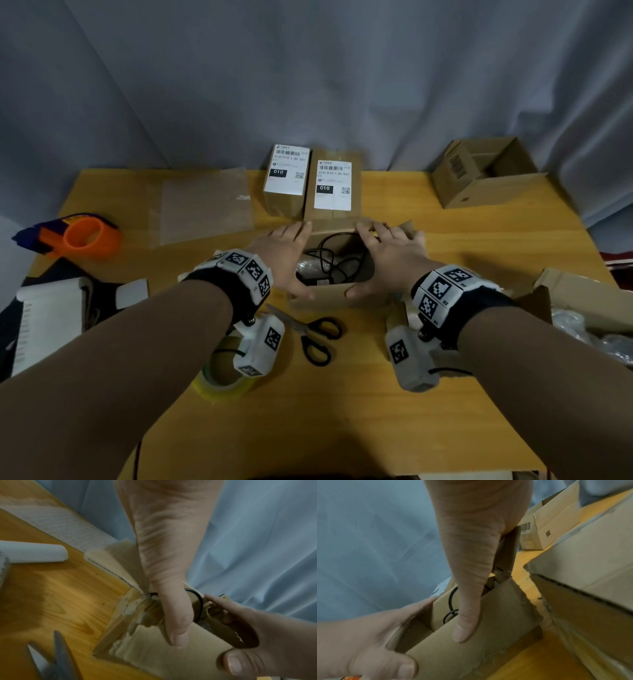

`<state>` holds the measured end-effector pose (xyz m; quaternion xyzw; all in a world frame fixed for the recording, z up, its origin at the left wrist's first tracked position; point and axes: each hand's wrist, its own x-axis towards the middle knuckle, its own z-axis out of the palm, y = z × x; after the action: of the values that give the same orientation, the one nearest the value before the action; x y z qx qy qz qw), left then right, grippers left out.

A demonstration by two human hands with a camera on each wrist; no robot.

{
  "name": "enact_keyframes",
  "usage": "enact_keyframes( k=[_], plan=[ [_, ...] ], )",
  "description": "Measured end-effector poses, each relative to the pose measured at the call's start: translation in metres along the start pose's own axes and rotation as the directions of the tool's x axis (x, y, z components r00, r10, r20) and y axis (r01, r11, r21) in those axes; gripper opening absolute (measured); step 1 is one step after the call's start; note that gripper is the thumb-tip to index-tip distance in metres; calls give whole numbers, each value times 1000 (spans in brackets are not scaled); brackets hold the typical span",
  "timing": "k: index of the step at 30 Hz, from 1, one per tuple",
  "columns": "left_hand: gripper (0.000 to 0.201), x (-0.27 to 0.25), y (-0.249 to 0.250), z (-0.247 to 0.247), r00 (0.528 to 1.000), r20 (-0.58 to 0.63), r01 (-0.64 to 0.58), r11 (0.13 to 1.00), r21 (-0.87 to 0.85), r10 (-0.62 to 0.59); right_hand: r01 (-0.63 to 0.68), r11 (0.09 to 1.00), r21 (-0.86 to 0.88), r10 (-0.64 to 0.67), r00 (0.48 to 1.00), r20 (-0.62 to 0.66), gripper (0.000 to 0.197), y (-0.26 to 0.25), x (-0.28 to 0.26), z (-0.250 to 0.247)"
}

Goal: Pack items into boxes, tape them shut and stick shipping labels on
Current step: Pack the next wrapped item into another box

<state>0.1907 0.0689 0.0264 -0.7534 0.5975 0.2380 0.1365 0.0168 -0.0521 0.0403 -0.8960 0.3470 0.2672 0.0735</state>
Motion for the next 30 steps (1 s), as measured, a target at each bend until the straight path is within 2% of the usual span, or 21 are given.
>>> enact_keyframes(
  k=[5,7,9,11,12,13,14,16,18,23,28,30],
  plan=[
    [130,6,6,4,1000,-10,11,1000,12,-10,-3,1000,10,4,998,-63,125,-4,0,-2],
    [126,1,8,2,999,-42,-29,997,73,32,-6,1000,-13,5,997,-72,127,-5,1,0],
    [104,-2,15,0,970,-190,-135,985,107,154,-9,1000,-26,7,998,-68,129,-5,1,1],
    [65,-1,27,-5,924,-304,-240,971,9,231,-8,1000,-23,7,998,-60,130,-5,1,1],
    [50,2,34,-9,932,-287,-251,965,-75,220,-6,1000,-21,5,998,-60,130,-5,1,1],
    [43,8,40,-13,962,-203,-213,967,-137,183,-3,1000,-18,2,998,-58,130,-4,1,1],
    [41,13,46,-16,987,-81,-151,976,-156,140,-1,1000,-14,0,999,-55,130,-4,0,0],
    [46,25,54,-21,990,128,-50,991,-127,66,-3,1000,-10,3,999,-41,129,-3,0,0],
    [51,33,56,-20,974,224,-17,996,-92,37,-8,1000,-11,8,999,-32,128,-3,0,0],
    [51,60,50,4,954,295,-43,999,-4,42,9,1000,-4,-9,999,-31,128,-1,2,1],
    [23,71,43,12,959,283,-1,1000,8,-1,30,999,32,-28,999,-32,131,3,3,3],
    [18,71,40,12,960,277,26,999,19,-30,31,999,36,-30,999,-29,131,3,3,3]
  ],
)
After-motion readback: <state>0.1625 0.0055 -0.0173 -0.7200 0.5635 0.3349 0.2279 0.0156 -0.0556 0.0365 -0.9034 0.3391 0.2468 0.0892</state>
